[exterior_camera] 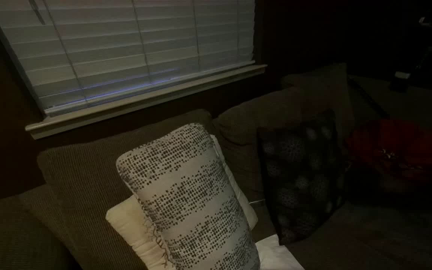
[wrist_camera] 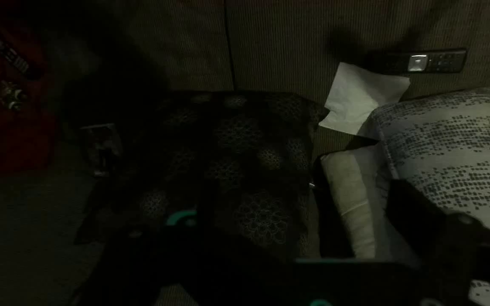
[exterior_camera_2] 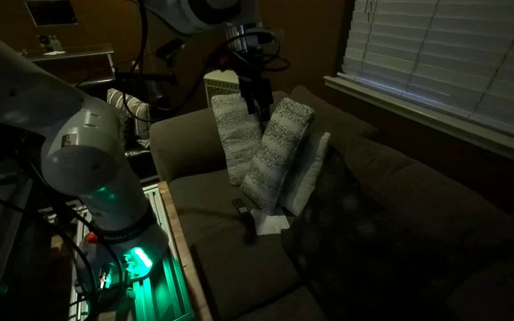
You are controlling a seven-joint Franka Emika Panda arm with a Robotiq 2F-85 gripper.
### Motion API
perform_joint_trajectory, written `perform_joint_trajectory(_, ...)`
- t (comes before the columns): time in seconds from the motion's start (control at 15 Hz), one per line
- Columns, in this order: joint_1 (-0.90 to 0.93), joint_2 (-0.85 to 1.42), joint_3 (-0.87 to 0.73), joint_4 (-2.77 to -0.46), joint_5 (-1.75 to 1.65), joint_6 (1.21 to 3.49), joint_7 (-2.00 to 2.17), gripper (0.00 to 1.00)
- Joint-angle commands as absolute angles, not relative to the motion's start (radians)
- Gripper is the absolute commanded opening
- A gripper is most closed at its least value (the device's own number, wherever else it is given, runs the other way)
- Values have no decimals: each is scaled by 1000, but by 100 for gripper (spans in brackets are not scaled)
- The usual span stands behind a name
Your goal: Turn the black pillow to the right
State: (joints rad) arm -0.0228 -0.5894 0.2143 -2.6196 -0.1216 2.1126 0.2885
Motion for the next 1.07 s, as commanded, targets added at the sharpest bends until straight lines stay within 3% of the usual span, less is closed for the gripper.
perform_joint_trajectory(0.0, -7, -587, 200, -2618, -131, 2109, 296, 100)
perform_joint_trajectory(0.67, -26, -565, 190, -2602, -128, 2113, 317, 100)
perform_joint_trajectory(1.0, -102, -511, 134, -2581, -145, 2224, 382, 100)
